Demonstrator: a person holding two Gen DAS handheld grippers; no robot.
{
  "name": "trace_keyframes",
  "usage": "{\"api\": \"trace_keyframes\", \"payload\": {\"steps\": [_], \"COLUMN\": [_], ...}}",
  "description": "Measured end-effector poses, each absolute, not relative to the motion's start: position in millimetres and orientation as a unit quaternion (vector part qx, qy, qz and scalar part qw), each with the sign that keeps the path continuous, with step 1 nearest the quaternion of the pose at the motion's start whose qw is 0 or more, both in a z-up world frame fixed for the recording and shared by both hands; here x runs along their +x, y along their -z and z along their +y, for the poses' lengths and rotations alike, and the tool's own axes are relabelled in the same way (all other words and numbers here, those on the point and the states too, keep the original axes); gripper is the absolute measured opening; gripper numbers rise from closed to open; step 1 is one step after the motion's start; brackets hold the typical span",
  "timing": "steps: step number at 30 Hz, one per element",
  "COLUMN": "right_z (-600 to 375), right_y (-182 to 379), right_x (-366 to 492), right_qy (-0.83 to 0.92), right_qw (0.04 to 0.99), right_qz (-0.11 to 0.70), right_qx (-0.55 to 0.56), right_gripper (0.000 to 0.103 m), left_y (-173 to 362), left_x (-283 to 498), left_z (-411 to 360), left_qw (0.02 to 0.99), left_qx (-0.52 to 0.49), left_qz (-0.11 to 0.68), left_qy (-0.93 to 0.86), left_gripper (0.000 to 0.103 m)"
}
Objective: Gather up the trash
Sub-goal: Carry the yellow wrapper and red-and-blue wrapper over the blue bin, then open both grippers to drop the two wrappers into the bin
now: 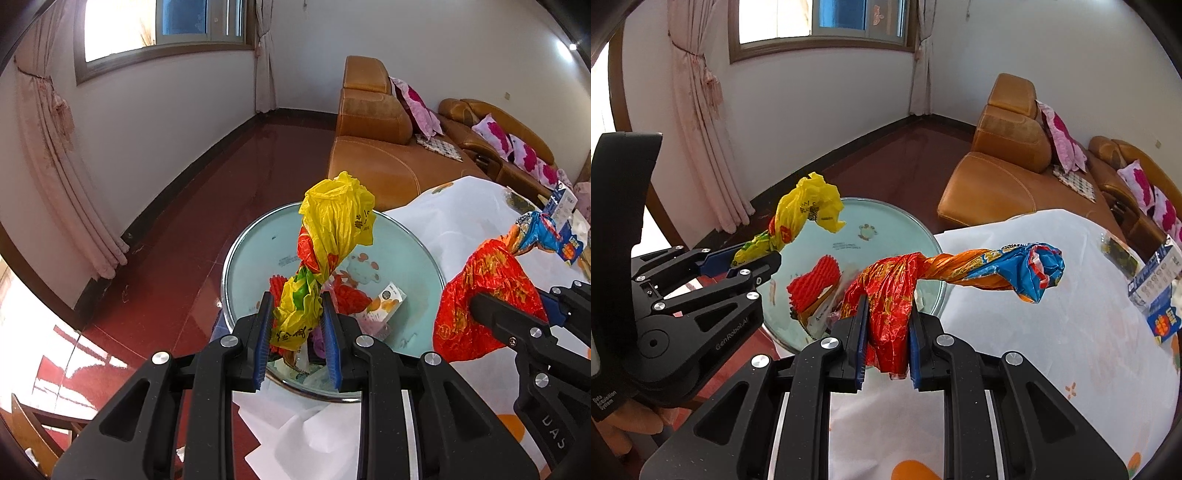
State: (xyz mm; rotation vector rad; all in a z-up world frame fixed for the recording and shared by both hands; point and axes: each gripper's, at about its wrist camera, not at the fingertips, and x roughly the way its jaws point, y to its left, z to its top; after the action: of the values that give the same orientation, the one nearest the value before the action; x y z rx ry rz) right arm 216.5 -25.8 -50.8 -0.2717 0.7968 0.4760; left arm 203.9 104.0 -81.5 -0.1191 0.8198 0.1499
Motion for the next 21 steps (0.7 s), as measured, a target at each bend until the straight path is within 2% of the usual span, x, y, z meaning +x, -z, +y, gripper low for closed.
{"api": "trace_keyframes", "payload": {"steps": [21], "right_z": [5], "right_y": [89], "right_x": [266], "right_qy": [-0.270], "right_qw": [0.842], "right_qz": [0.419], "right_qx": [-0.205], "right_gripper": [0.019], "left_y": [105], "left_x": [244], "left_z": [111], "left_qw": [0.898], "left_qx": [-0.051], "left_qz": [0.430], "left_qy": [-0.078], "left_gripper": [0.026]}}
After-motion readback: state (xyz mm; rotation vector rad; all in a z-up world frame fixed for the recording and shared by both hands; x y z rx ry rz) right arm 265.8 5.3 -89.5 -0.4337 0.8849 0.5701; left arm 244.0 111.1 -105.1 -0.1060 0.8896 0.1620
